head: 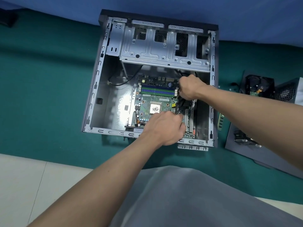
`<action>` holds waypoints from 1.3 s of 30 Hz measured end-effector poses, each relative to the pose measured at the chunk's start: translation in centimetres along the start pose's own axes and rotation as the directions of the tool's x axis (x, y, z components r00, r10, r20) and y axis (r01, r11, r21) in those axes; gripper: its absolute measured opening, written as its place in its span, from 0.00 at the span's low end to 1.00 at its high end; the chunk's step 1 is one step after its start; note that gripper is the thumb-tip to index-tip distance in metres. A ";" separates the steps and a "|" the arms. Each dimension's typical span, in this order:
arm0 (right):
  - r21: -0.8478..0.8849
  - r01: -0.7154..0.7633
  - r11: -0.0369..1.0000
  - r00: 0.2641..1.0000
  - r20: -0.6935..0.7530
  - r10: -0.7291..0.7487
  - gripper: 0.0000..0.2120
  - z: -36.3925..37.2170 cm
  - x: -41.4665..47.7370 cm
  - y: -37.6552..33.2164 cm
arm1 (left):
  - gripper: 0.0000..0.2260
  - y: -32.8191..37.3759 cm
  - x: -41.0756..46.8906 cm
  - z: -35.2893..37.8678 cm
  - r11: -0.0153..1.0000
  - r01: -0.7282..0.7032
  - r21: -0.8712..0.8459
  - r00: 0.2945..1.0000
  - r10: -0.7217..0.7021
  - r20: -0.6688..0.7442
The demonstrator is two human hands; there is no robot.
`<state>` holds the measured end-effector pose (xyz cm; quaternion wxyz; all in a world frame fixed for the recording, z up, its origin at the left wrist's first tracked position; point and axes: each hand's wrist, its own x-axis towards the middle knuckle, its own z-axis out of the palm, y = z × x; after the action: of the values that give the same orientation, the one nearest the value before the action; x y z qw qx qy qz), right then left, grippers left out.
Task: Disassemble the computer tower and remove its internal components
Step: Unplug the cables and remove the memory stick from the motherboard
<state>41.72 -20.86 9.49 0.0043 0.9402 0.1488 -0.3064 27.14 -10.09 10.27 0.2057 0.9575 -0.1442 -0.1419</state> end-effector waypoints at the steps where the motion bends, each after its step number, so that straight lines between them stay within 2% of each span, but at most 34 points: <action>1: 0.008 0.000 1.000 1.000 0.015 0.000 0.05 -0.1 0.0 0.1 | 0.13 0.0 0.0 0.0 1.000 -0.001 0.002 1.000 0.001 0.000; 2: 0.013 0.009 1.000 1.000 0.023 -0.009 0.02 -0.1 0.1 0.1 | 0.13 0.0 0.0 0.0 1.000 -0.004 0.003 1.000 0.004 0.001; 3: 0.005 0.011 1.000 0.999 0.032 -0.012 0.02 -0.1 0.1 0.0 | 0.13 0.0 0.0 -0.1 1.000 -0.005 0.001 1.000 0.005 0.001; 6: -0.040 -0.006 0.999 1.000 0.016 0.007 0.13 0.3 0.1 0.2 | 0.13 0.1 -0.1 -0.1 1.000 -0.009 -0.002 1.000 0.009 -0.004; 7: -0.050 -0.005 0.999 1.000 -0.003 0.005 0.13 0.3 0.1 0.2 | 0.13 0.1 -0.1 -0.2 1.000 -0.009 -0.003 1.000 0.009 -0.002; 10: -0.050 0.017 0.999 0.999 -0.027 -0.018 0.03 0.4 0.1 0.2 | 0.13 0.1 0.0 -0.2 1.000 -0.006 -0.009 1.000 0.006 0.010; 14: -0.026 0.024 0.999 1.000 -0.003 -0.024 0.04 0.2 0.2 0.2 | 0.12 0.1 0.0 -0.3 1.000 -0.007 -0.008 1.000 0.007 0.017; 18: -0.136 0.008 0.991 0.999 -0.035 -0.013 0.17 0.4 0.1 0.2 | 0.12 0.2 0.0 -0.3 1.000 -0.011 -0.012 1.000 0.011 0.019; 22: -0.076 0.037 0.996 0.997 -0.060 -0.041 0.02 0.5 0.0 0.0 | 0.13 0.1 -0.1 -0.3 1.000 -0.005 -0.004 1.000 0.005 0.011; 25: 0.016 0.013 1.000 1.000 -0.026 -0.013 0.09 0.2 0.1 0.0 | 0.13 0.1 0.0 -0.3 1.000 -0.005 0.001 1.000 0.005 0.008; 27: -0.037 0.026 0.999 0.999 -0.027 -0.027 0.07 0.2 0.2 0.0 | 0.13 0.1 0.0 -0.3 1.000 -0.007 -0.002 1.000 0.007 0.008; 30: -0.080 -0.002 0.997 0.999 -0.047 -0.001 0.20 0.4 0.2 0.1 | 0.12 0.1 -0.1 -0.4 1.000 -0.014 -0.007 1.000 0.014 0.007; 34: -0.017 0.008 1.000 0.994 -0.108 -0.010 0.07 0.9 0.0 0.1 | 0.12 0.1 -0.1 -0.3 1.000 -0.008 -0.007 1.000 0.008 0.006; 39: -0.006 -0.013 1.000 0.989 -0.145 0.012 0.12 1.1 0.2 -0.1 | 0.12 0.1 0.0 -0.3 1.000 -0.011 -0.004 1.000 0.011 0.001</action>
<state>41.24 -20.77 8.48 -0.0013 0.9608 0.1440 -0.2369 27.17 -10.08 10.54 0.2085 0.9562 -0.1494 -0.1414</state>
